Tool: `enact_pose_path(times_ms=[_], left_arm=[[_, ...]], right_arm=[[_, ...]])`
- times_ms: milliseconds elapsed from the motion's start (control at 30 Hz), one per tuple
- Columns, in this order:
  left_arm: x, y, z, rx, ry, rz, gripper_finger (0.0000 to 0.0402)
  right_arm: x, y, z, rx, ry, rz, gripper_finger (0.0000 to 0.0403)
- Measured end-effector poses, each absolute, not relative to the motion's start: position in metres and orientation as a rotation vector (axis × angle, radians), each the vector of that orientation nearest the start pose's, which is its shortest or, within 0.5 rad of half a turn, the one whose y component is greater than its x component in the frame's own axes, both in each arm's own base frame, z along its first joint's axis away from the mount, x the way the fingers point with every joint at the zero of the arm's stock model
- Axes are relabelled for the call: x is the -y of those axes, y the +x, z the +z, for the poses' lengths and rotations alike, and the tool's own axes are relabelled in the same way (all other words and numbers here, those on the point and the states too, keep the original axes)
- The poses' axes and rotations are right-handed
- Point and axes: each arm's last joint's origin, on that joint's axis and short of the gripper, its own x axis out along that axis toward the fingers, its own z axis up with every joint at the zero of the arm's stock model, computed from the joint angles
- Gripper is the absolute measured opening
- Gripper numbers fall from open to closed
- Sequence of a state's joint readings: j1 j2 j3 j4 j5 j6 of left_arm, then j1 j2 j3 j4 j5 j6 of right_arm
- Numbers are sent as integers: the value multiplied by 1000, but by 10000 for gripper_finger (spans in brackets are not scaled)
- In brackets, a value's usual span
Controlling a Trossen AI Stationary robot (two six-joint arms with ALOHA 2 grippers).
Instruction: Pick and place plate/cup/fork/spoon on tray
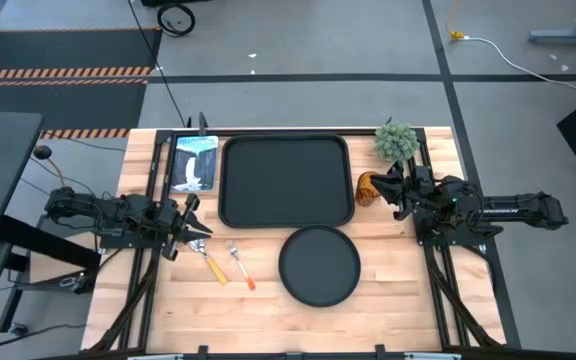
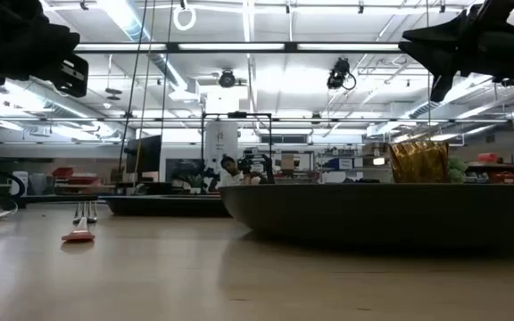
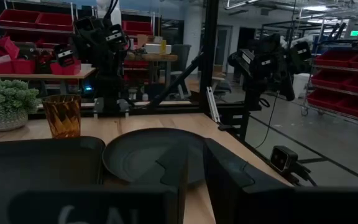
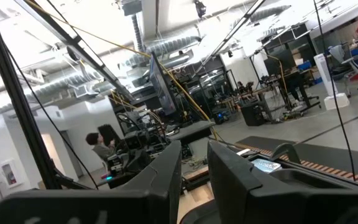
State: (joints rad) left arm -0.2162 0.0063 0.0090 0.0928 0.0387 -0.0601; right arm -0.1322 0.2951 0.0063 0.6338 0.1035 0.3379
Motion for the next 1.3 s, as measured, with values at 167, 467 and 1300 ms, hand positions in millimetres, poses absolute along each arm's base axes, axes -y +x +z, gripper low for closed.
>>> enact_pose_path(times_ms=[167,467,1300], left_arm=[[22,95,175,87,-68,-258,57],[22,95,175,87,-68,-257,57],[22,95,175,52,-326,-272,57]], right_arm=[[18,109,201,382,328,-173,85],[18,109,201,382,328,-173,85],[17,109,201,382,328,-173,85]])
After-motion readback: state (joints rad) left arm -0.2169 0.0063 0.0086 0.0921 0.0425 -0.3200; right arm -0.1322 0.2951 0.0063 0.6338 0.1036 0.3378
